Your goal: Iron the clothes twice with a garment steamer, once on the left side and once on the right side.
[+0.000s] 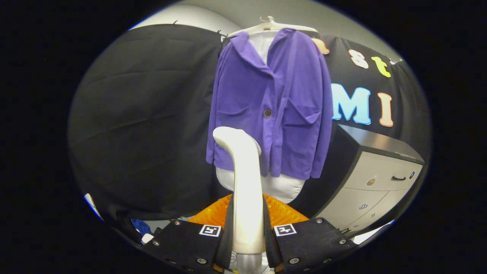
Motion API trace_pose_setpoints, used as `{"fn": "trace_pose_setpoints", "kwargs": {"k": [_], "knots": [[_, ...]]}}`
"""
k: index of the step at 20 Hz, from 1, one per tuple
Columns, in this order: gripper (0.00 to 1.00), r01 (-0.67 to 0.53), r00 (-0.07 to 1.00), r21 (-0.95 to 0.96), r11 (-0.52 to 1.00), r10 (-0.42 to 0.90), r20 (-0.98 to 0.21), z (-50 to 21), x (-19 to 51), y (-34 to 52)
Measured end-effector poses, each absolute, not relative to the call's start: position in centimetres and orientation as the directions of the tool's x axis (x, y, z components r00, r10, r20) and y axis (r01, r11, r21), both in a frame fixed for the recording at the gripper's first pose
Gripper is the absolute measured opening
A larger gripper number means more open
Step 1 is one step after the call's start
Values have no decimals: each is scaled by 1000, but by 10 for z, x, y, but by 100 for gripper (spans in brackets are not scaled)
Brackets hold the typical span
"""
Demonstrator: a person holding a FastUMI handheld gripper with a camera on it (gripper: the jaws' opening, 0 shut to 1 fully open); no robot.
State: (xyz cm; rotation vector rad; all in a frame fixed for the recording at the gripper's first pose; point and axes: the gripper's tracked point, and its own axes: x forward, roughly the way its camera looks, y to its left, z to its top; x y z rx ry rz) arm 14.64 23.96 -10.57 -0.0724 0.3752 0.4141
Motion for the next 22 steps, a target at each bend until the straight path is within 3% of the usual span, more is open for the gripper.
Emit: {"fn": "trace_pose_setpoints", "kwargs": {"k": [9,12,22], "knots": [[36,-254,950,66,965,262,-173,-5,125,125],[36,-162,985,107,981,168,-46,26,113,75],[36,57,998,110,992,-55,-25,48,47,-58]]}}
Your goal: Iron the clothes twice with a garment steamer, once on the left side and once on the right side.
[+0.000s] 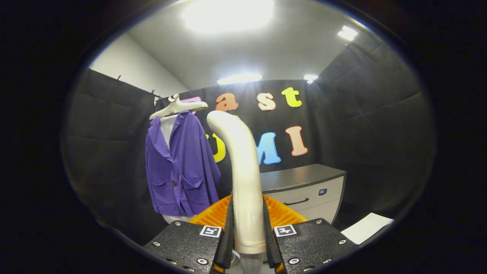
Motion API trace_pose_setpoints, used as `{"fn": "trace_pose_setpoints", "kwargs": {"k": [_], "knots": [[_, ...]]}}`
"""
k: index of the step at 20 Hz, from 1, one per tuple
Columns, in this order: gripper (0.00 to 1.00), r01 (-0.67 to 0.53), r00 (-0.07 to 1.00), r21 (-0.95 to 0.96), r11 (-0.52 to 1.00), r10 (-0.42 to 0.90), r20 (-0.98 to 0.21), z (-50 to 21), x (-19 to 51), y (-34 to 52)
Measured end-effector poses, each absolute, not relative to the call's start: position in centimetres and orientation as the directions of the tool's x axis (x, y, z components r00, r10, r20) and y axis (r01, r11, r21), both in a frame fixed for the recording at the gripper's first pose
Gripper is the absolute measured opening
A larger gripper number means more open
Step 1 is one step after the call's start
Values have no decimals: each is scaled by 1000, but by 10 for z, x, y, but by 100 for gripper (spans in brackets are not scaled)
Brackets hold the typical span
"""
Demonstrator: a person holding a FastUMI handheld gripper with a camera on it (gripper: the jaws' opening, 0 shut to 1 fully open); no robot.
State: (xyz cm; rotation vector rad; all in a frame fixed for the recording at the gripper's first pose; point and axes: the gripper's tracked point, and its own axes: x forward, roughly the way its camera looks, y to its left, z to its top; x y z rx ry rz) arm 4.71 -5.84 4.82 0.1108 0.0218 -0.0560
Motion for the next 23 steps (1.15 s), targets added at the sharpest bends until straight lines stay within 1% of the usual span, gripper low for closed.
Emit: {"fn": "trace_pose_setpoints", "kwargs": {"k": [4,8,10,11,14,20,23], "knots": [[36,101,995,120,988,-98,-32,40,18,-95],[36,73,997,117,990,-69,-38,32,-11,-107],[36,40,998,123,992,-34,-46,30,-17,-101],[36,19,999,110,994,-16,-29,34,-17,-97],[36,-9,999,102,995,12,-32,30,-28,-79],[36,29,999,150,988,-23,-38,22,-57,-58],[36,44,998,136,990,-38,-41,25,-64,-56]]}}
